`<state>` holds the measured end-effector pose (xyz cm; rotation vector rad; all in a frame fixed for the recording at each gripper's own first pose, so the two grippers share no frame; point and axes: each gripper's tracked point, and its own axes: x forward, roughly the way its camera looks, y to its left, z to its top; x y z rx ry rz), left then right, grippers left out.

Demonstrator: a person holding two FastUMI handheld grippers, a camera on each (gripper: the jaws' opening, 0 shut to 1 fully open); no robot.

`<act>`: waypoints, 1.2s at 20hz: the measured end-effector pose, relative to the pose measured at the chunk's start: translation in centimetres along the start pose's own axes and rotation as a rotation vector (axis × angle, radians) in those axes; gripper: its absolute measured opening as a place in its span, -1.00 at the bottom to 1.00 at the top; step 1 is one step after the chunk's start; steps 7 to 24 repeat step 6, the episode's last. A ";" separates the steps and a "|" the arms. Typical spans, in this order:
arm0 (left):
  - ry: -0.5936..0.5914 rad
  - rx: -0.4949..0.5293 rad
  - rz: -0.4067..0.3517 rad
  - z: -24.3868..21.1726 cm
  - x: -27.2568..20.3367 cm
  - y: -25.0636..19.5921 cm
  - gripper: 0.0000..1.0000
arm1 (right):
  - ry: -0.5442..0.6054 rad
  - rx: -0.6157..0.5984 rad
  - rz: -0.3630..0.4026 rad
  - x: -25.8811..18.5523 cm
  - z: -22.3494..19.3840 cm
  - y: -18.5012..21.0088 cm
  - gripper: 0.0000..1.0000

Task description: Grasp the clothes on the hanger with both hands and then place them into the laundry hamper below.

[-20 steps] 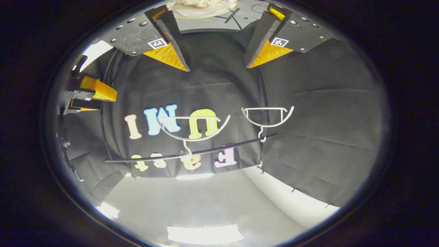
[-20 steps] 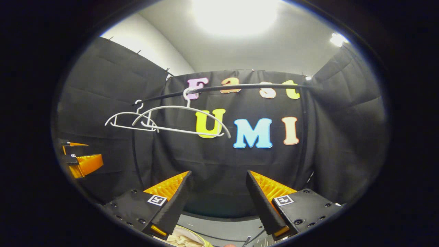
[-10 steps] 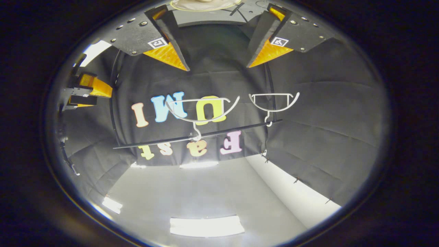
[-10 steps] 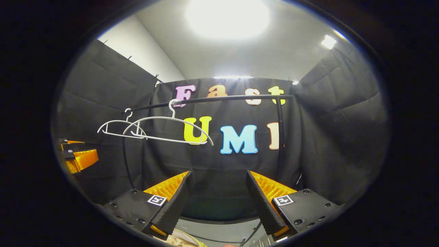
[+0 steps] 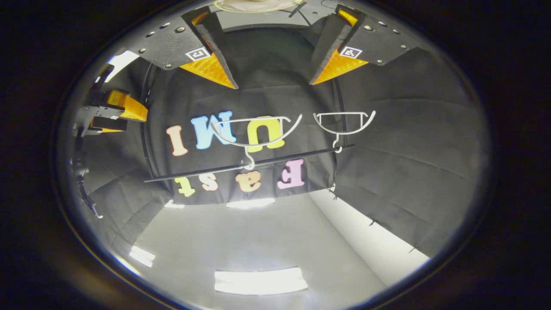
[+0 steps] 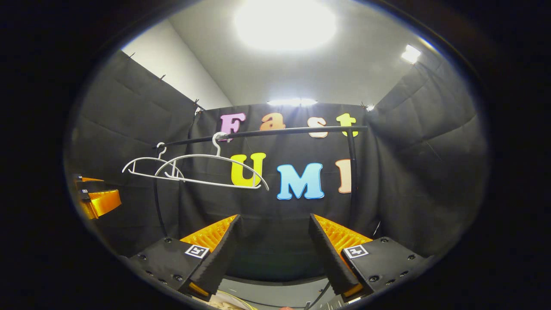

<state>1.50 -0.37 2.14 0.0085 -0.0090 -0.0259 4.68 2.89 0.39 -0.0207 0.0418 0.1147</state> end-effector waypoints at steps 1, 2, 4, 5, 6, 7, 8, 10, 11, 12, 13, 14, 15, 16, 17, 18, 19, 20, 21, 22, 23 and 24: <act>-0.001 0.000 0.001 0.0 -0.1 0.1 0.86 | -0.002 0.002 0.001 0.1 0.0 0.2 0.95; -0.001 0.004 0.002 0.1 -0.2 0.1 0.86 | -0.001 0.002 0.001 0.0 0.0 0.3 0.95; -0.006 0.015 0.005 0.1 -0.6 0.4 0.86 | 0.009 0.002 0.003 0.1 -0.5 0.5 0.92; -0.007 0.016 0.006 0.1 -0.9 0.4 0.86 | 0.015 0.005 0.003 0.1 -0.7 0.5 0.92; -0.007 0.017 0.007 0.3 -1.2 0.5 0.86 | 0.017 0.009 0.004 0.0 -0.6 0.6 0.92; -0.007 0.017 0.007 0.3 -1.2 0.5 0.86 | 0.017 0.009 0.004 0.0 -0.6 0.6 0.92; -0.007 0.017 0.007 0.3 -1.2 0.5 0.86 | 0.017 0.009 0.004 0.0 -0.6 0.6 0.92; -0.007 0.017 0.007 0.3 -1.2 0.5 0.86 | 0.017 0.009 0.004 0.0 -0.6 0.6 0.92; -0.007 0.017 0.007 0.3 -1.2 0.5 0.86 | 0.017 0.009 0.004 0.0 -0.6 0.6 0.92; -0.007 0.017 0.007 0.3 -1.2 0.5 0.86 | 0.017 0.009 0.004 0.0 -0.6 0.6 0.92; -0.007 0.017 0.007 0.3 -1.2 0.5 0.86 | 0.017 0.009 0.004 0.0 -0.6 0.6 0.92; -0.007 0.017 0.007 0.3 -1.2 0.5 0.86 | 0.017 0.009 0.004 0.0 -0.6 0.6 0.92; -0.007 0.017 0.007 0.3 -1.2 0.5 0.86 | 0.017 0.009 0.004 0.0 -0.6 0.6 0.92; -0.007 0.017 0.007 0.3 -1.2 0.5 0.86 | 0.017 0.009 0.004 0.0 -0.6 0.6 0.92; -0.007 0.017 0.007 0.3 -1.2 0.5 0.86 | 0.017 0.009 0.004 0.0 -0.6 0.6 0.92; -0.007 0.017 0.007 0.3 -1.2 0.5 0.86 | 0.017 0.009 0.004 0.0 -0.6 0.6 0.92; -0.007 0.017 0.007 0.3 -1.2 0.5 0.86 | 0.017 0.009 0.004 0.0 -0.6 0.6 0.92; -0.007 0.017 0.007 0.3 -1.2 0.5 0.86 | 0.017 0.009 0.004 0.0 -0.6 0.6 0.92; -0.007 0.017 0.007 0.3 -1.2 0.5 0.86 | 0.017 0.009 0.004 0.0 -0.6 0.6 0.92; -0.007 0.017 0.007 0.3 -1.2 0.5 0.86 | 0.017 0.009 0.004 0.0 -0.6 0.6 0.92; -0.007 0.017 0.007 0.3 -1.2 0.5 0.86 | 0.017 0.009 0.004 0.0 -0.6 0.6 0.92; -0.007 0.017 0.007 0.3 -1.2 0.5 0.86 | 0.017 0.009 0.004 0.0 -0.6 0.6 0.92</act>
